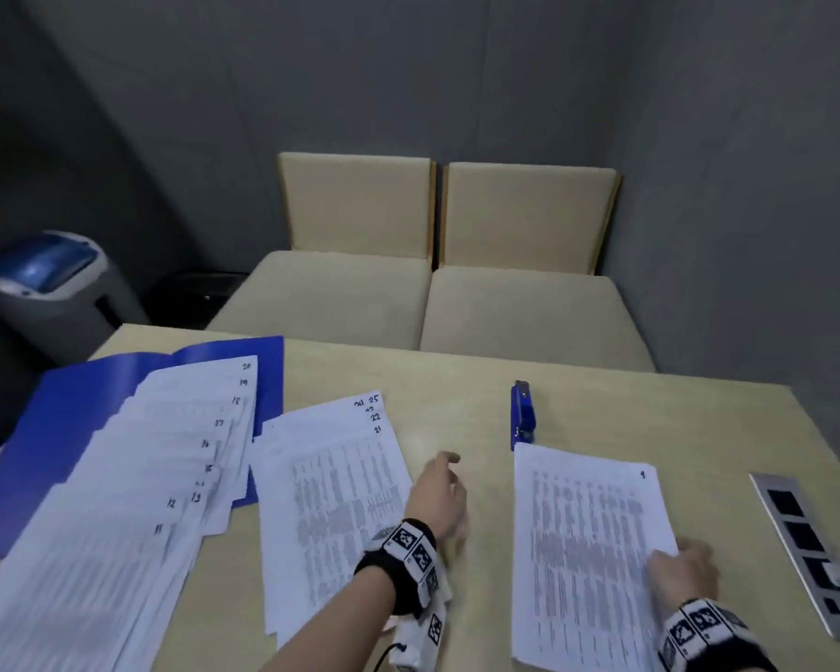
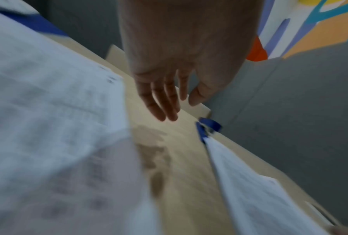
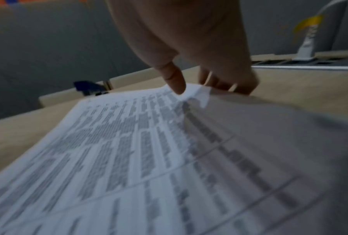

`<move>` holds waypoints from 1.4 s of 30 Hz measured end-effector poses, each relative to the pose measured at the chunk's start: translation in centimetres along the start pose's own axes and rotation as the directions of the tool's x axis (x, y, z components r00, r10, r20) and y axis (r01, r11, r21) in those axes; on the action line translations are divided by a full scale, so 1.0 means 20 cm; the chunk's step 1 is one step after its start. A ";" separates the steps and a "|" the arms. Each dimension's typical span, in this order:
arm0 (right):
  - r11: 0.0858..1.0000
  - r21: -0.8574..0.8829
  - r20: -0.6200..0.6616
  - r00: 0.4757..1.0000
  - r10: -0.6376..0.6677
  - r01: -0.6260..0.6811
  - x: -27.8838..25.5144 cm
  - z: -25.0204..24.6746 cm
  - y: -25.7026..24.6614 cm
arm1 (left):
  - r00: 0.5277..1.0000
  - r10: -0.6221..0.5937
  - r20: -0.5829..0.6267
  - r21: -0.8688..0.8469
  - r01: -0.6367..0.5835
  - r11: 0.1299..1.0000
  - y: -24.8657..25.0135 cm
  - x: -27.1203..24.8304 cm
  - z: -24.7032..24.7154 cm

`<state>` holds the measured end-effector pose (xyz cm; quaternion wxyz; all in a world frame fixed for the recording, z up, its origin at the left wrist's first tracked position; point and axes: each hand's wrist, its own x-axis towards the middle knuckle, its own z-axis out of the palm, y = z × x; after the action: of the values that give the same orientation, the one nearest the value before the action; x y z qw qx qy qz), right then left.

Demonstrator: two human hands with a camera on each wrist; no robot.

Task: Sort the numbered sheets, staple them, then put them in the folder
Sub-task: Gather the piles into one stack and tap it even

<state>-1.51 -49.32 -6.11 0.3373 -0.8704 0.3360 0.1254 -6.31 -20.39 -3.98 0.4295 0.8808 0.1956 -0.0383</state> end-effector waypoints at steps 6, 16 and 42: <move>0.913 -0.096 -0.060 0.913 -0.403 0.397 -0.44 0.32 -0.42 | 0.917 -0.157 -0.368 0.141 0.222 0.965 -0.61 -0.04 -0.68; 0.815 0.239 0.605 0.576 -0.550 0.527 -1.48 1.28 -0.86 | 0.503 -0.737 -0.452 0.102 0.850 0.518 -1.54 -0.38 -1.58; 0.960 0.008 0.774 0.606 -0.183 0.280 -1.91 1.77 -0.84 | 0.601 -0.783 -0.160 0.025 0.795 0.606 -1.76 -0.34 -1.75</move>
<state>-18.33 2.76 -6.81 0.4109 -0.7879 0.0375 0.4572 -29.34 24.02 -6.63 0.3127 0.7234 0.5904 -0.1742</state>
